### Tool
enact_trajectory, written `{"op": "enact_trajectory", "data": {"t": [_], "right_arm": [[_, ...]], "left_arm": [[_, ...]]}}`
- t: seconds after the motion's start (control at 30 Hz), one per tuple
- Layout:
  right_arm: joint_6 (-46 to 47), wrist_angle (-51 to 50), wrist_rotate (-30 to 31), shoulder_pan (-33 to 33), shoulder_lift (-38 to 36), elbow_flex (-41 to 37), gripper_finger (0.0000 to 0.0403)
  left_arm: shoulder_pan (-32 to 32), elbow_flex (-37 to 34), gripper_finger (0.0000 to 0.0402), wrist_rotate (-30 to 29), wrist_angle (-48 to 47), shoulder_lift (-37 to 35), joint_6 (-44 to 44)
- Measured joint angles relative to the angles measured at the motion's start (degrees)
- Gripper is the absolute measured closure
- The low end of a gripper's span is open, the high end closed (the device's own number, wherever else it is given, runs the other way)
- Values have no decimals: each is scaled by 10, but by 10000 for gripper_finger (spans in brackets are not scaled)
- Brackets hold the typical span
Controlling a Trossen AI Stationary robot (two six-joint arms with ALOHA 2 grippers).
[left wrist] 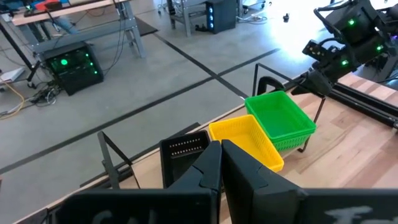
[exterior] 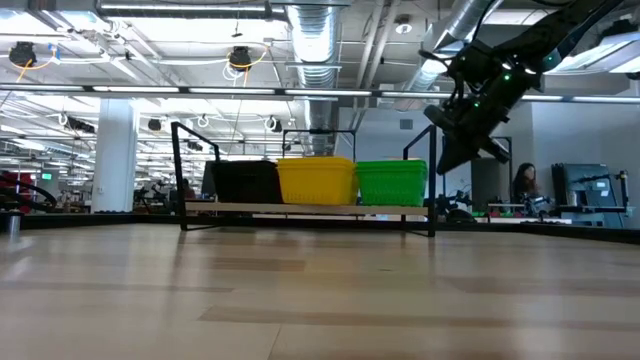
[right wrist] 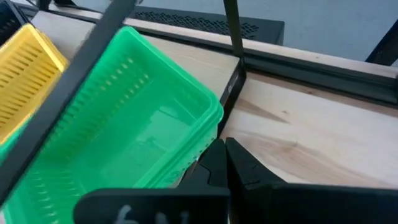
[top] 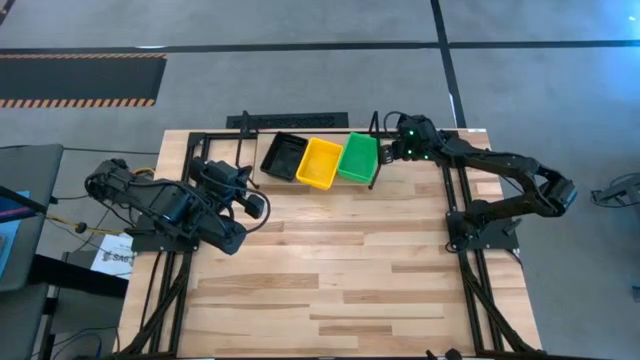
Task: Stack baskets on shelf by color
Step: Adjust the bins on the shelf
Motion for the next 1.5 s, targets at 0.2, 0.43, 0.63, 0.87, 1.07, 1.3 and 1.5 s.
{"op": "enact_trajectory", "data": {"t": [0.2,0.43,0.63,0.87,1.07,1.3,1.5], "right_arm": [[3,-13,-42,-10,-32,0,403],[3,-64,-106,14,-157,59,403],[0,-68,-130,73,-257,134,403],[-16,-47,-131,180,-309,182,403],[-30,-12,-123,255,-318,183,403],[-45,-14,-88,287,-316,183,403],[-46,-12,-86,287,-311,183,403]], "left_arm": [[0,0,401,4,0,0,0],[58,-1,401,32,3,8,15],[185,-1,401,124,64,44,163],[356,-1,401,274,224,128,467],[466,-1,401,378,216,186,543],[551,-1,401,516,190,226,573],[556,-1,401,527,205,250,595]]}}
